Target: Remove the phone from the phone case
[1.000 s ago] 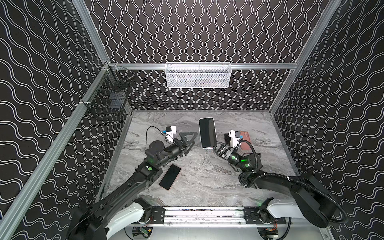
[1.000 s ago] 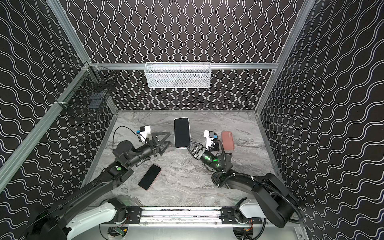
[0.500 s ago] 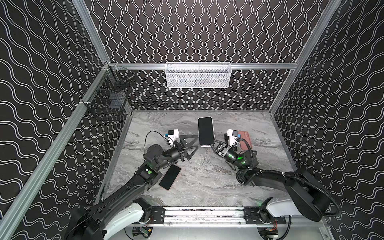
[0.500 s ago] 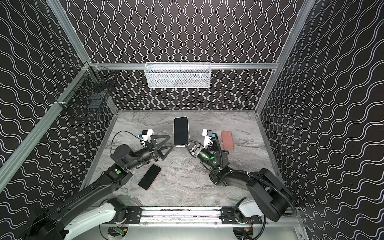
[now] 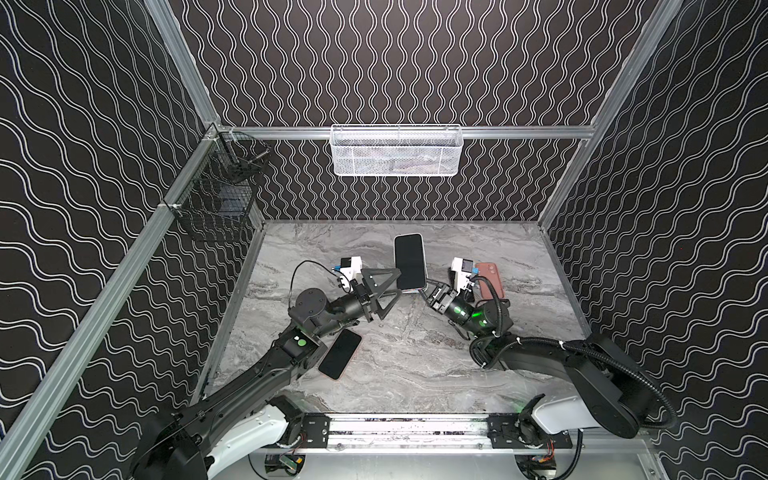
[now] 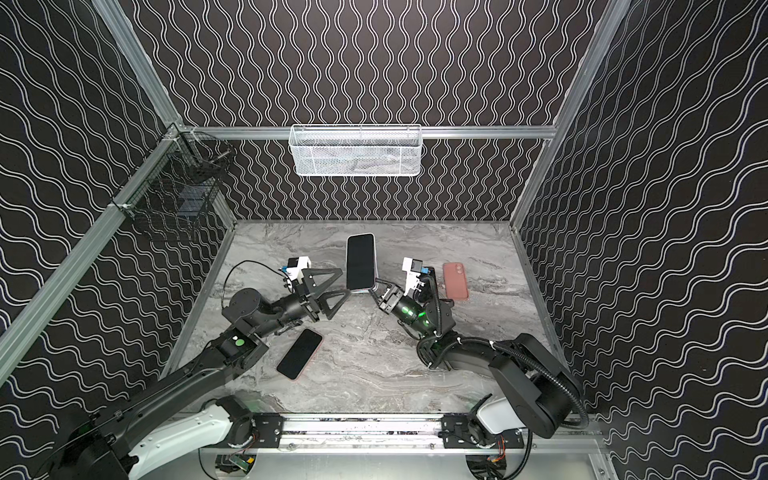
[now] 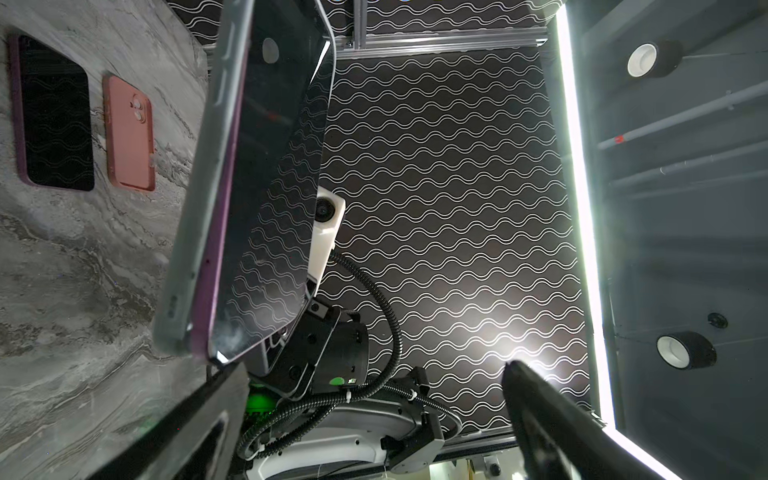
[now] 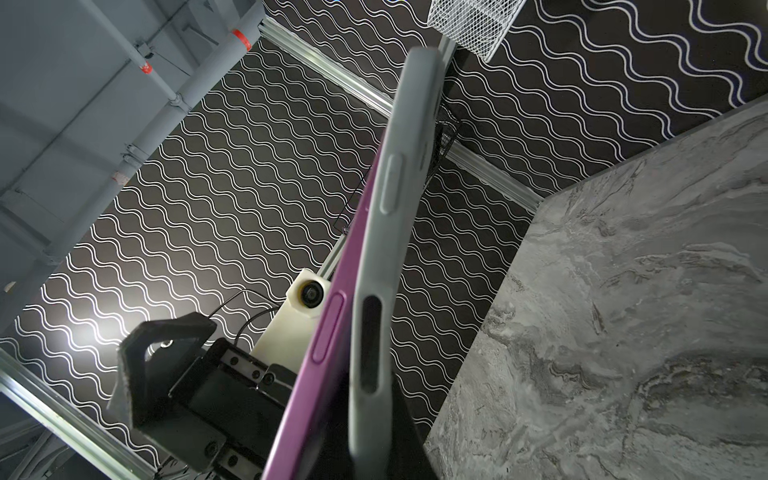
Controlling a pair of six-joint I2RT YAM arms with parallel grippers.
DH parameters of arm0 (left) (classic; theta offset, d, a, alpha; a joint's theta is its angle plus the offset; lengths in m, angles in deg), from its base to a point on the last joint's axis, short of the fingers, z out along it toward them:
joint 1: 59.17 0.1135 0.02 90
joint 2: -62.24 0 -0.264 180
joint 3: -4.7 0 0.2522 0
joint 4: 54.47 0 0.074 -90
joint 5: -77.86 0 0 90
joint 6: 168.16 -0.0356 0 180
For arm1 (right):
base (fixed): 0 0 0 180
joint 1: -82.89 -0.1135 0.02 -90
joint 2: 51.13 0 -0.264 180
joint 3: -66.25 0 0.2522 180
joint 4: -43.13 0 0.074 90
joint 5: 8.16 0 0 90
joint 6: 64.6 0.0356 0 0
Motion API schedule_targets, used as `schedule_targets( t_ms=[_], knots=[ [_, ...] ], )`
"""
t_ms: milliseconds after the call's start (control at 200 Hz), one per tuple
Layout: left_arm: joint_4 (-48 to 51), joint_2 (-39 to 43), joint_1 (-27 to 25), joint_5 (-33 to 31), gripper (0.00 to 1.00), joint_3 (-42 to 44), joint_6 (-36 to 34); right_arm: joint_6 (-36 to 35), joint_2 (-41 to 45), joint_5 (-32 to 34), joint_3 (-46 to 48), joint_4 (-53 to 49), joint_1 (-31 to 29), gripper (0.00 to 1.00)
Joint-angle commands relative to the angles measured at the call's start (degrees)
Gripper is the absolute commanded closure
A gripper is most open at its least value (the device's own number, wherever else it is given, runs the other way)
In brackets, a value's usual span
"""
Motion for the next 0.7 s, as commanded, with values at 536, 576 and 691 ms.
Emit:
schedule_targets(
  t_ms=[536, 576, 691],
  knots=[
    [-7.86, -4.26, -2.16, -1.79, 0.01, -0.03, 2.68, -1.05, -0.20, 2.58, 0.02, 6.79, -0.11, 0.98],
    [-8.39, -4.56, -2.34, -2.03, 0.01, 0.15, 2.86, -0.96, -0.40, 2.61, -0.05, 7.03, -0.11, 0.98],
    [-9.53, -5.44, -2.54, -2.30, 0.01, 0.16, 3.27, -0.95, -0.40, 2.51, -0.20, 7.27, -0.11, 0.98]
  ],
)
